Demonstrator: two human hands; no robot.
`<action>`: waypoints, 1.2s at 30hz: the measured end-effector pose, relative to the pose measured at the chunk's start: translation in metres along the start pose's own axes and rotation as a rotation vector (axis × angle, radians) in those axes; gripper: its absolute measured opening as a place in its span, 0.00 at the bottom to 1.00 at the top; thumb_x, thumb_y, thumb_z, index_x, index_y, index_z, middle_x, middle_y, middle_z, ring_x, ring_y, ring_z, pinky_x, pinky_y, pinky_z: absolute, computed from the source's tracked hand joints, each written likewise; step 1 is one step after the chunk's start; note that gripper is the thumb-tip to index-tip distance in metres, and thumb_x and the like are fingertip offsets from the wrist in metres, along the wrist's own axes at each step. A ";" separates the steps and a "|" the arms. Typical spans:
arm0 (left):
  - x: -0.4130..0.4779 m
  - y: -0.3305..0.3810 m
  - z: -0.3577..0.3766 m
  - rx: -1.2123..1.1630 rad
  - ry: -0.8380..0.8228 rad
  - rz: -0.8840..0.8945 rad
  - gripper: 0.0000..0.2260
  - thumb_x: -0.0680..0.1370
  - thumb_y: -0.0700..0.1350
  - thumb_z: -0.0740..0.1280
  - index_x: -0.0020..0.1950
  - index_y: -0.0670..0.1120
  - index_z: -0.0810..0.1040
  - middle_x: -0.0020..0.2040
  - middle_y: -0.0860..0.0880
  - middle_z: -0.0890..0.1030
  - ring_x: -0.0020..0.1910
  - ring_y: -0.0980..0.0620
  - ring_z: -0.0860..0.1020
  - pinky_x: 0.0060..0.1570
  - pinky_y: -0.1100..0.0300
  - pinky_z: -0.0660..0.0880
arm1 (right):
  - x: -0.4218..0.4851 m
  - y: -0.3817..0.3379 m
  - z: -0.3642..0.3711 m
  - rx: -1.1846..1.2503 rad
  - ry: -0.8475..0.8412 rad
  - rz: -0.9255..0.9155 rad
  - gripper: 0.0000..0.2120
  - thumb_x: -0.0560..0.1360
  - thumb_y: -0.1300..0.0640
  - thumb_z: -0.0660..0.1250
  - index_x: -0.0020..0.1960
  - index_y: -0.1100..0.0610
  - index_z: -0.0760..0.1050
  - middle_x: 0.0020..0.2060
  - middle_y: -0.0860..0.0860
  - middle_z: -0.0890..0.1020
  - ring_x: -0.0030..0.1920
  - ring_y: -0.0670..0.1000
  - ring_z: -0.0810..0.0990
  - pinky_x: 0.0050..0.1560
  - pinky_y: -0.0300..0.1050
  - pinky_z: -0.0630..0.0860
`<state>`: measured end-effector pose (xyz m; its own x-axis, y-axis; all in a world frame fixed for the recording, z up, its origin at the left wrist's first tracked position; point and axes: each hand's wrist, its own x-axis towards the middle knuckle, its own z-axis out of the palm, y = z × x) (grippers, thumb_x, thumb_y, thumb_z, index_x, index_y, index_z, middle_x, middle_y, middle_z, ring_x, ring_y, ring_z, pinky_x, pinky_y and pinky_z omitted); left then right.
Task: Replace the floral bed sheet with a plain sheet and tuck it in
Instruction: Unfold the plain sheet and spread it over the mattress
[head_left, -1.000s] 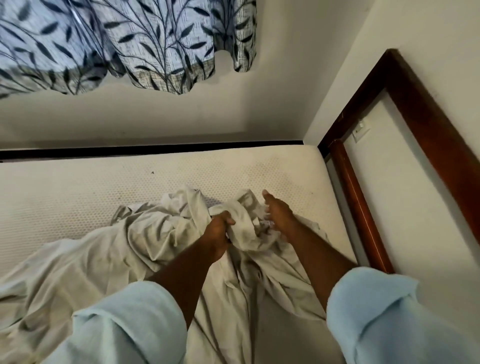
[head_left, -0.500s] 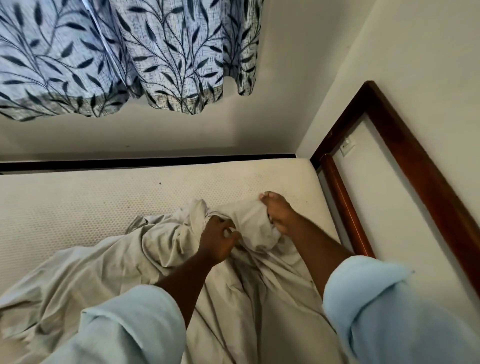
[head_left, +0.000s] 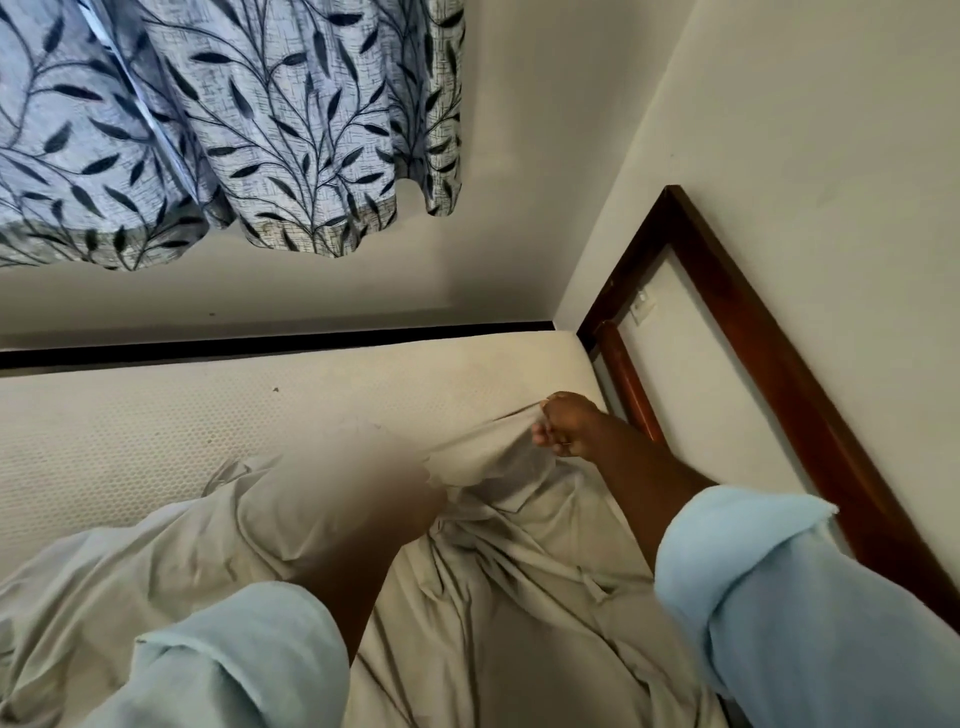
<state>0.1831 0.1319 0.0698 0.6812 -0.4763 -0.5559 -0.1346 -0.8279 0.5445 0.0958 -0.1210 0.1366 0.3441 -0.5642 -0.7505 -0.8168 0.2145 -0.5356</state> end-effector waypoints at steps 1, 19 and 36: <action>0.004 0.007 0.006 -0.004 -0.001 0.010 0.19 0.75 0.53 0.72 0.64 0.49 0.77 0.69 0.41 0.70 0.71 0.42 0.70 0.71 0.52 0.66 | 0.007 -0.001 -0.010 0.109 -0.048 0.051 0.14 0.86 0.57 0.50 0.51 0.58 0.72 0.41 0.54 0.83 0.39 0.51 0.84 0.33 0.41 0.69; 0.055 0.072 0.059 0.257 -0.204 0.106 0.26 0.80 0.58 0.65 0.76 0.51 0.68 0.79 0.43 0.62 0.79 0.46 0.60 0.74 0.58 0.61 | 0.140 -0.117 -0.168 0.063 0.239 -0.231 0.37 0.70 0.35 0.71 0.74 0.39 0.61 0.53 0.51 0.73 0.49 0.55 0.78 0.42 0.46 0.76; 0.036 0.023 0.128 0.269 -0.383 0.062 0.19 0.81 0.53 0.67 0.70 0.48 0.73 0.53 0.49 0.80 0.53 0.53 0.77 0.51 0.67 0.69 | 0.108 0.234 -0.030 -0.300 -0.086 0.124 0.28 0.73 0.43 0.69 0.70 0.52 0.71 0.66 0.56 0.77 0.62 0.59 0.79 0.65 0.57 0.77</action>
<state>0.1128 0.0577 -0.0182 0.3584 -0.5604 -0.7467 -0.3826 -0.8177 0.4301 -0.0721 -0.1554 -0.0584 0.2606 -0.4767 -0.8396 -0.9505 0.0259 -0.3097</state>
